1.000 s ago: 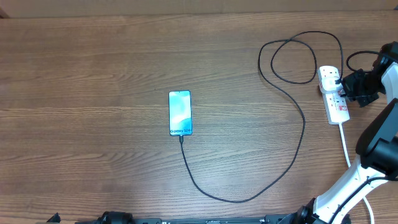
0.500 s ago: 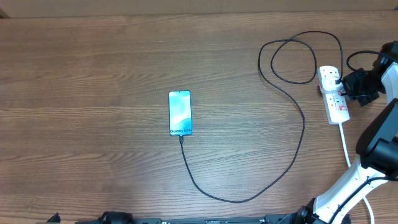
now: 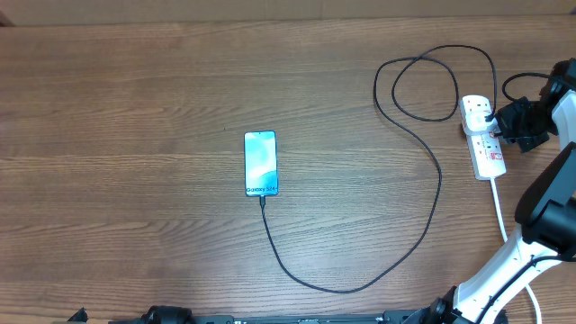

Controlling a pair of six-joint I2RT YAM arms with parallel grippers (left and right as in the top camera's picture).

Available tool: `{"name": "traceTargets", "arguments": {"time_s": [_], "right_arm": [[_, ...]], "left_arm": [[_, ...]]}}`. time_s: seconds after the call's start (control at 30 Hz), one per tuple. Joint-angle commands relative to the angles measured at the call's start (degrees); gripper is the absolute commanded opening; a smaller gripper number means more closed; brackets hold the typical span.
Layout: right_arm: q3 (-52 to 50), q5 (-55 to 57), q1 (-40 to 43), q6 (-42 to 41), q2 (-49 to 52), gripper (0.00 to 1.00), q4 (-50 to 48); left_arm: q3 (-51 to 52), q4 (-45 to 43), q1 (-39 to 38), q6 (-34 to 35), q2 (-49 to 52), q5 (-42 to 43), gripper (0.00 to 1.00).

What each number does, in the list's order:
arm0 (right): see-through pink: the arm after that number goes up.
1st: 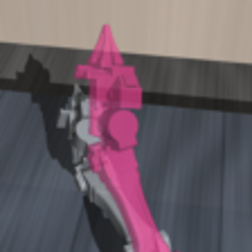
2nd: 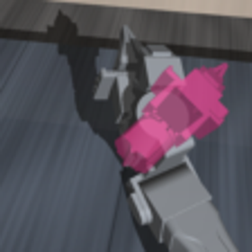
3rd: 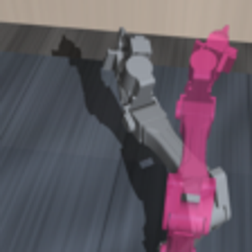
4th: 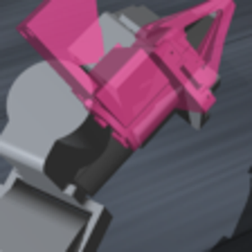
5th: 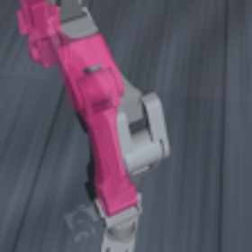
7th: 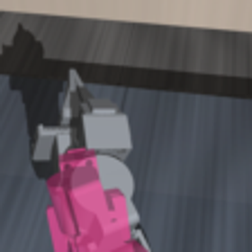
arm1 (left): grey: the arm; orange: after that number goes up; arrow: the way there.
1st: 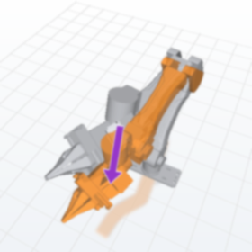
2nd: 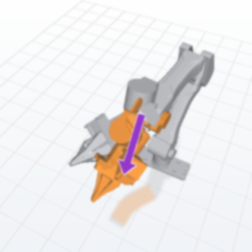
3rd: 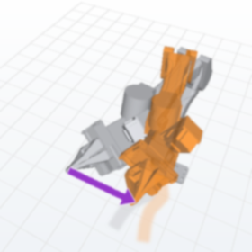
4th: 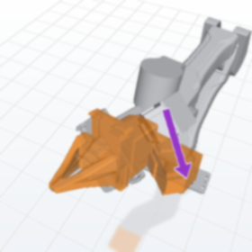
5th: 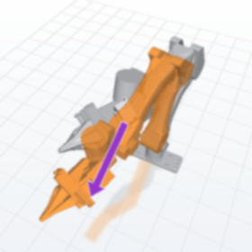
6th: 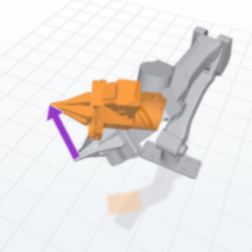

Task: Plug charger to phone and switch on socket

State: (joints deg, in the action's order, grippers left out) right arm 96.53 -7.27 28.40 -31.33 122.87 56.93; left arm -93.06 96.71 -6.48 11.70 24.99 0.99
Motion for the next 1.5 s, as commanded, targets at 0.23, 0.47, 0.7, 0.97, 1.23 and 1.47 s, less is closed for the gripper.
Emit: {"name": "traceTargets", "arguments": {"time_s": [0.23,0.47,0.7,0.97,1.23,1.47], "right_arm": [[1.6,-0.3,-0.2,-0.3,0.8,0.04,0.1],[1.6,-0.4,-0.2,-0.3,2.2,0.04,0.1],[1.6,-1.8,-1.0,-0.1,6.0,0.04,0.5],[2.0,-1.8,-1.7,0.3,6.5,0.04,1.1],[8.9,-1.0,-1.2,1.5,6.4,0.04,8.5],[10.7,-0.3,-1.2,1.4,6.4,0.04,9.4]], "left_arm": [[-0.1,0.1,0.5,0.5,-0.5,-0.5,1.00],[-0.1,0.1,0.5,0.5,-0.5,-0.6,1.00],[-0.1,0.1,0.5,0.5,-0.5,-0.6,1.00],[-0.1,0.1,0.5,0.5,-0.5,-0.5,1.00],[-0.1,0.1,0.5,0.5,-0.5,-0.5,0.99],[-0.1,0.1,0.5,0.5,-0.5,-0.6,1.00]]}}
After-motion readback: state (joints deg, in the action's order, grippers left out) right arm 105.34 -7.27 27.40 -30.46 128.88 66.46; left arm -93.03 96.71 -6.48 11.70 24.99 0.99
